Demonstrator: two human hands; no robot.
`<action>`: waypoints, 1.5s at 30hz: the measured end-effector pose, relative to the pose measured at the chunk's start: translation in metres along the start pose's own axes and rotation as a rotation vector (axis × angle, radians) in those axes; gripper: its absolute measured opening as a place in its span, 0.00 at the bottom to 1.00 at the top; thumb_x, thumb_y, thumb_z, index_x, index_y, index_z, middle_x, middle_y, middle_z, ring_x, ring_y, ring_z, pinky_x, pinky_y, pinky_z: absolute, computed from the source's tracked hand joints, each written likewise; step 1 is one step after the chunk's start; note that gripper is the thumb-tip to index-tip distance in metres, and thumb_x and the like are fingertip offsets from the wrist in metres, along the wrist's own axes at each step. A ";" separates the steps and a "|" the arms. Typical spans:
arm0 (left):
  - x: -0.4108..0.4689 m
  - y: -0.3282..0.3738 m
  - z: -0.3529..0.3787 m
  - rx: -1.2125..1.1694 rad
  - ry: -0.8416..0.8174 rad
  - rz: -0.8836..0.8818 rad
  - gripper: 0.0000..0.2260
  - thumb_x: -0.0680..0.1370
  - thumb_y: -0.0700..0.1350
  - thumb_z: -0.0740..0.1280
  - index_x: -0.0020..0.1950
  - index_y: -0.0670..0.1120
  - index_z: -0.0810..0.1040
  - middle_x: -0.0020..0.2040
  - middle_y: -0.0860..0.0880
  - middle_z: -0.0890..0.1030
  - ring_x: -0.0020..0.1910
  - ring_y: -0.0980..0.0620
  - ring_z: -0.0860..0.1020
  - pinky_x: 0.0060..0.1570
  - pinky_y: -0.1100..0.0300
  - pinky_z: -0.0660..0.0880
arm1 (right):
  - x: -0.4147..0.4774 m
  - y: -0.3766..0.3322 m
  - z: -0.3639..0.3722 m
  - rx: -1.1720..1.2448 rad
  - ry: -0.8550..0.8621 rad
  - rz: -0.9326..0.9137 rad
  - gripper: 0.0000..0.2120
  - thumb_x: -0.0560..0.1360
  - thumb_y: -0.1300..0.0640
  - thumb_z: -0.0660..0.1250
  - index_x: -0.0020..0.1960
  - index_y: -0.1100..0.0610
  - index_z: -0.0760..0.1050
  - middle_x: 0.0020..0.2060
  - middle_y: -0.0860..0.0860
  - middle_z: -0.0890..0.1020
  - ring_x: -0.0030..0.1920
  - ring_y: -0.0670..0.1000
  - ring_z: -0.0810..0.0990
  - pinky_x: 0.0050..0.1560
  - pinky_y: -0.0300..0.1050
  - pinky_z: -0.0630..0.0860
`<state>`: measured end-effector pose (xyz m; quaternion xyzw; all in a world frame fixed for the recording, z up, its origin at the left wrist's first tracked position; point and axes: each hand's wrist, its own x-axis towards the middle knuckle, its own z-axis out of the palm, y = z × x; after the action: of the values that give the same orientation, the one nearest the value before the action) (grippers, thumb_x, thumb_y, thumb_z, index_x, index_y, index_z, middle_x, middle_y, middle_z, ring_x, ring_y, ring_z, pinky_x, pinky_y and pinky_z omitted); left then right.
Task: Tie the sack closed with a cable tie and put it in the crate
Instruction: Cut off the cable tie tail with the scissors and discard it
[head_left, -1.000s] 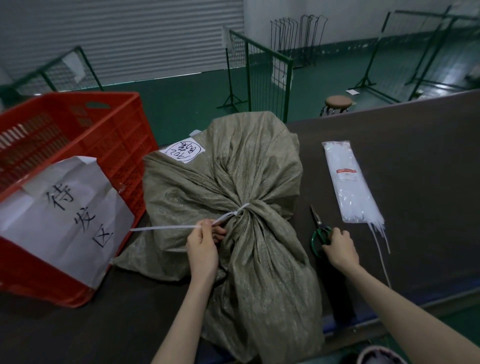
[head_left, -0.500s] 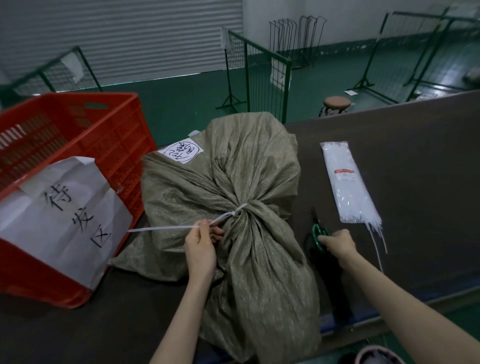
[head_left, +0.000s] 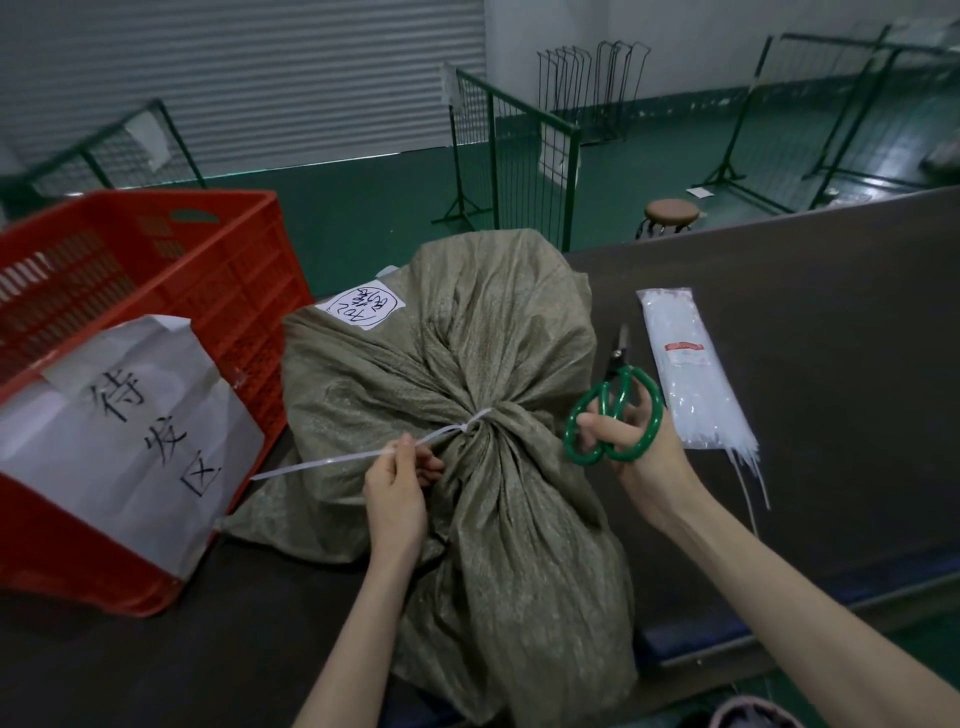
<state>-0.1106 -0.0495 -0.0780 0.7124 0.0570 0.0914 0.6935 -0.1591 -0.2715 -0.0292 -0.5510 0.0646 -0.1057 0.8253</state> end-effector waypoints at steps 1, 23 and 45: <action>0.001 0.002 -0.001 0.011 -0.007 0.001 0.17 0.82 0.44 0.56 0.36 0.42 0.75 0.32 0.46 0.78 0.27 0.59 0.75 0.33 0.64 0.72 | -0.002 -0.004 0.006 0.020 -0.085 -0.003 0.29 0.64 0.71 0.71 0.62 0.67 0.65 0.35 0.57 0.74 0.34 0.52 0.75 0.38 0.45 0.75; 0.033 0.044 -0.011 0.000 -0.001 0.099 0.19 0.81 0.43 0.58 0.31 0.46 0.77 0.26 0.52 0.79 0.25 0.61 0.75 0.34 0.60 0.72 | -0.033 -0.005 0.031 0.084 -0.735 0.646 0.30 0.68 0.28 0.59 0.49 0.56 0.70 0.42 0.56 0.71 0.29 0.52 0.69 0.29 0.43 0.69; 0.006 0.036 -0.012 -0.014 0.018 0.237 0.18 0.78 0.48 0.58 0.30 0.48 0.76 0.27 0.52 0.79 0.30 0.56 0.76 0.38 0.59 0.72 | -0.019 0.032 0.028 -0.120 -0.597 0.445 0.09 0.74 0.57 0.68 0.46 0.57 0.68 0.32 0.54 0.69 0.21 0.48 0.67 0.18 0.37 0.65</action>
<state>-0.1092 -0.0376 -0.0410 0.7083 -0.0220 0.1796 0.6823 -0.1682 -0.2301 -0.0486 -0.5775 -0.0547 0.2456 0.7766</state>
